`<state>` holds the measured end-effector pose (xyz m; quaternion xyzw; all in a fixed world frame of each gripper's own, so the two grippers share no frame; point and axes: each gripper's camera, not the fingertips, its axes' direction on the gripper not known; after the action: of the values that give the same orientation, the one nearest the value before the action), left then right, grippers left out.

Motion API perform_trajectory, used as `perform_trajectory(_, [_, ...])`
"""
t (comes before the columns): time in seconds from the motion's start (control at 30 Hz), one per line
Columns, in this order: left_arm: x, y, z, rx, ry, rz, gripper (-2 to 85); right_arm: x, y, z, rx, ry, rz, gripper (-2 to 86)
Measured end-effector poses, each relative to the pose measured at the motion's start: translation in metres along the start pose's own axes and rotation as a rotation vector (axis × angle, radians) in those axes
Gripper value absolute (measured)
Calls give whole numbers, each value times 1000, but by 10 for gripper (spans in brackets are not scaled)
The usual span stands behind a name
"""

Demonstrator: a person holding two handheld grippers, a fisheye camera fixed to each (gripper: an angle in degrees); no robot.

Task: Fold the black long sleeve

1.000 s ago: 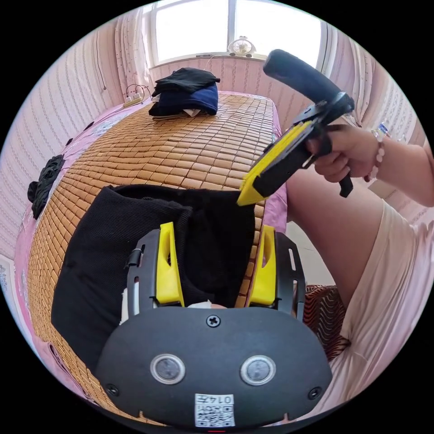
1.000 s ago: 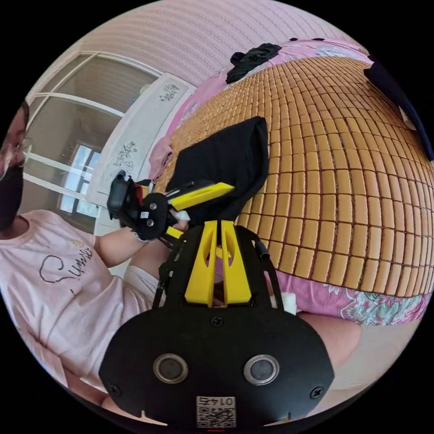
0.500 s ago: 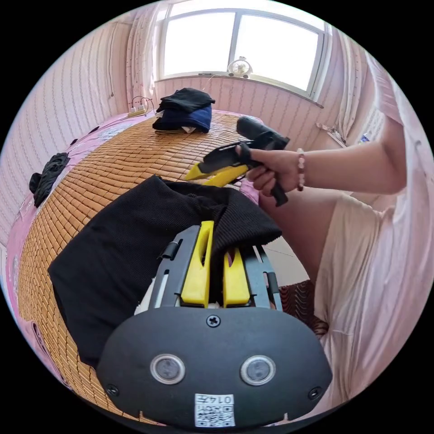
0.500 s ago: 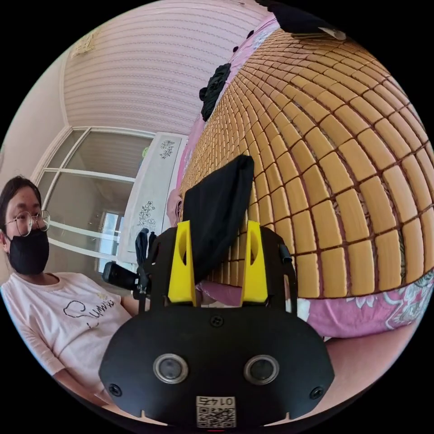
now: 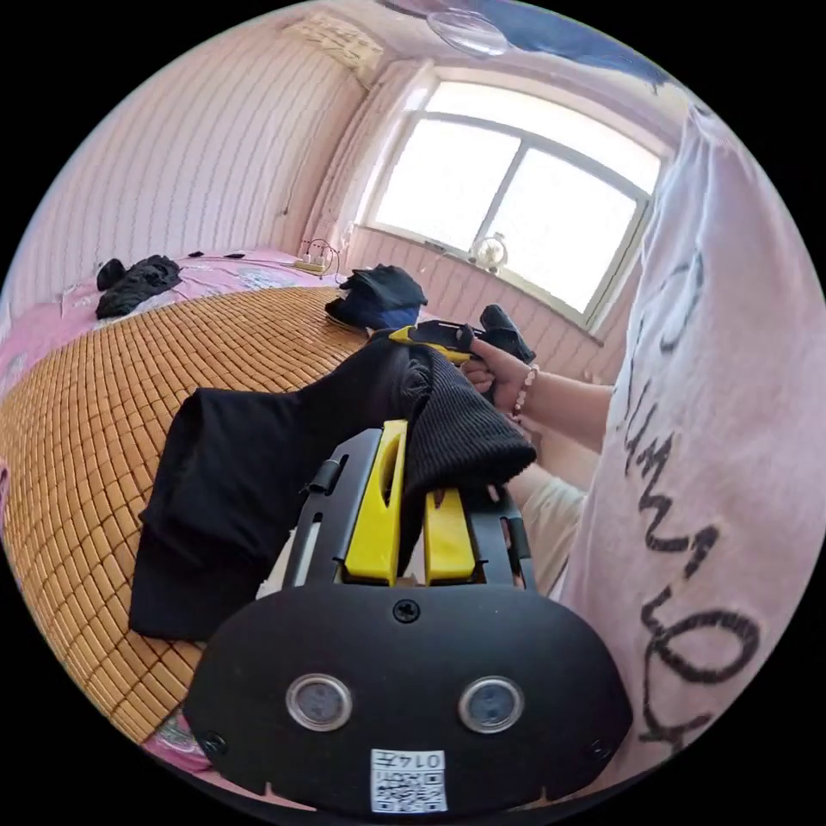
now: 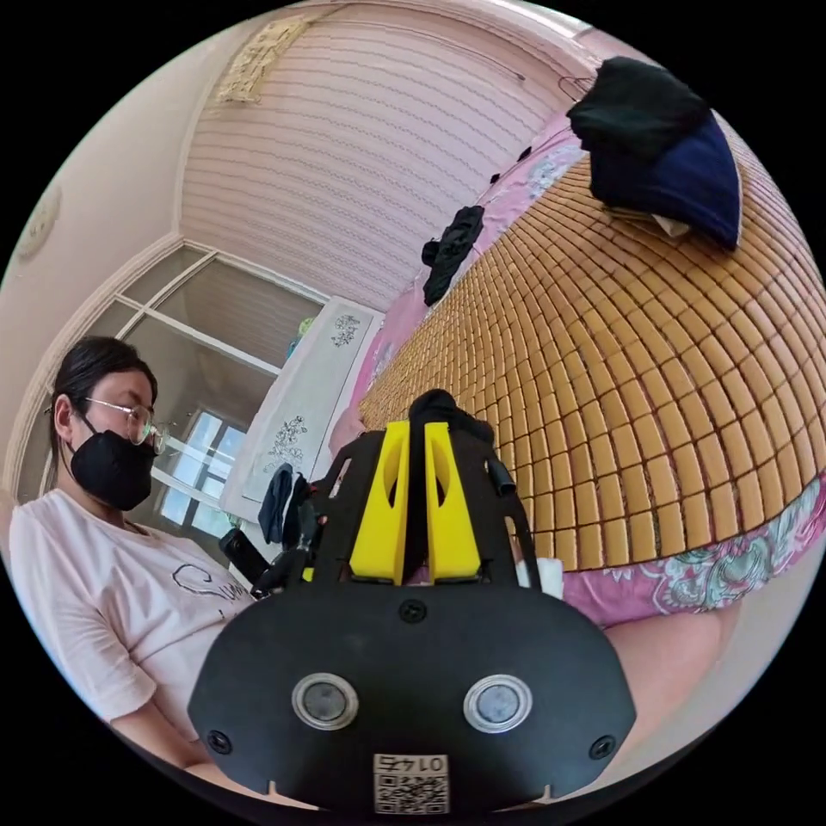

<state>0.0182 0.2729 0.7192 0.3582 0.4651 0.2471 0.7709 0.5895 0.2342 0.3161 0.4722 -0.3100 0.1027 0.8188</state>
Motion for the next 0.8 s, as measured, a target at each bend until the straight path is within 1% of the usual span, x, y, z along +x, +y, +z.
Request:
perform_trajectory(0.07, [-12, -1, -12, 48, 8, -77, 1, -34, -19, 34, -96, 29, -88, 35])
perform_trajectory(0.13, [-26, 2, -28, 84, -34, -151, 10, -54, -31, 76, -164, 16, -123, 52])
perform_trajectory(0.2, [-50, 9, -49, 85, -136, -263, 34, -69, -38, 126, -193, -26, -144, 73])
perform_trajectory(0.23, [-58, 12, -52, 64, -169, -295, 41, -73, -39, 160, -217, -51, -134, 90])
perform_trajectory(0.27, [-76, 18, -57, 3, -234, -368, 61, -73, -38, 191, -248, -52, -115, 108])
perform_trajectory(0.3, [-95, 24, -61, -58, -288, -447, 73, -72, -37, 205, -264, -37, -102, 110])
perform_trajectory(0.33, [-103, 28, -63, -86, -305, -479, 76, -69, -33, 227, -291, -1, -77, 115])
perform_trajectory(0.4, [-129, 35, -74, -149, -344, -563, 83, -75, -27, 246, -295, 36, -110, 115])
perform_trajectory(0.5, [-137, 33, -94, -115, -403, -572, 87, -100, -21, 269, -311, 182, -279, 120])
perform_trajectory(0.57, [-136, 29, -99, -101, -420, -548, 90, -116, -19, 298, -369, 337, -419, 136])
perform_trajectory(0.73, [-131, 13, -89, -115, -460, -481, 125, -128, -13, 375, -557, 452, -567, 164])
perform_trajectory(0.8, [-127, 7, -80, -121, -529, -434, 145, -125, -7, 404, -636, 489, -588, 163])
